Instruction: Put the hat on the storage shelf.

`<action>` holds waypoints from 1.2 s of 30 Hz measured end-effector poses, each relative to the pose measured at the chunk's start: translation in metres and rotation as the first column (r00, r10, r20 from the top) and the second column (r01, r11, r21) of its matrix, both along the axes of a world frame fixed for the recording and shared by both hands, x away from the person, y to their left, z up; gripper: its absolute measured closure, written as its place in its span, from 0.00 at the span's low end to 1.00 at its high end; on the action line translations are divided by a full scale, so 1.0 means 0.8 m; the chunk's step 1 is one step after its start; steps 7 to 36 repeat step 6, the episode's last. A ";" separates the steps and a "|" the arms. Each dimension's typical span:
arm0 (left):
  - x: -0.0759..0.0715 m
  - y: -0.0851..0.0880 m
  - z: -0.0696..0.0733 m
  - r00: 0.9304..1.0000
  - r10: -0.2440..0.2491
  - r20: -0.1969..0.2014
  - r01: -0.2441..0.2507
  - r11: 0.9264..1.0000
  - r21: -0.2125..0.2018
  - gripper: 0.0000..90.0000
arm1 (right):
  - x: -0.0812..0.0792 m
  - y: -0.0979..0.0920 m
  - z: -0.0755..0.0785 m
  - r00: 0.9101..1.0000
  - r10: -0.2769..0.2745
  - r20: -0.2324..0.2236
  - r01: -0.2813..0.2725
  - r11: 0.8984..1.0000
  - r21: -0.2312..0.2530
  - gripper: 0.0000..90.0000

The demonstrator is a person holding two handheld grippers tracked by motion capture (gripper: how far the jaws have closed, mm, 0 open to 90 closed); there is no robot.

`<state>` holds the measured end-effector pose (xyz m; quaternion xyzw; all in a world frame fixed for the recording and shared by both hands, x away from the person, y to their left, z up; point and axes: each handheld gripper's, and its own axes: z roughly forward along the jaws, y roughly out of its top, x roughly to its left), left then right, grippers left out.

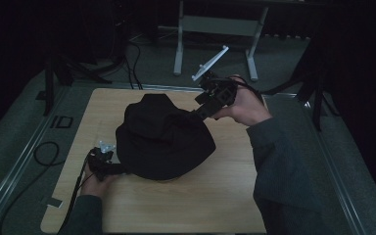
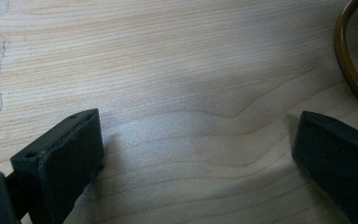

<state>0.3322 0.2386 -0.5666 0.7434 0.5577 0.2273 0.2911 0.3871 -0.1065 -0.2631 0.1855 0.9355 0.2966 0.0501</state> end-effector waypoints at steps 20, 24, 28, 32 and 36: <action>0.000 0.000 0.000 1.000 0.000 0.000 0.000 1.000 0.000 0.02 | -0.002 -0.008 0.002 1.000 -0.014 0.013 0.014 1.000 -0.026 0.31; 0.000 0.000 0.000 1.000 0.000 0.000 0.000 1.000 0.000 0.02 | -0.002 -0.008 0.002 1.000 -0.014 0.013 0.014 1.000 -0.026 0.31; 0.000 0.000 0.000 1.000 0.000 0.000 0.000 1.000 0.000 0.02 | -0.002 -0.008 0.002 1.000 -0.014 0.013 0.014 1.000 -0.026 0.31; 0.000 0.000 0.000 1.000 0.000 0.000 0.000 1.000 0.000 0.02 | -0.002 -0.008 0.002 1.000 -0.014 0.013 0.014 1.000 -0.026 0.31; 0.000 0.000 0.000 1.000 0.000 0.000 0.000 1.000 0.000 0.02 | -0.002 -0.008 0.002 1.000 -0.014 0.013 0.014 1.000 -0.026 0.31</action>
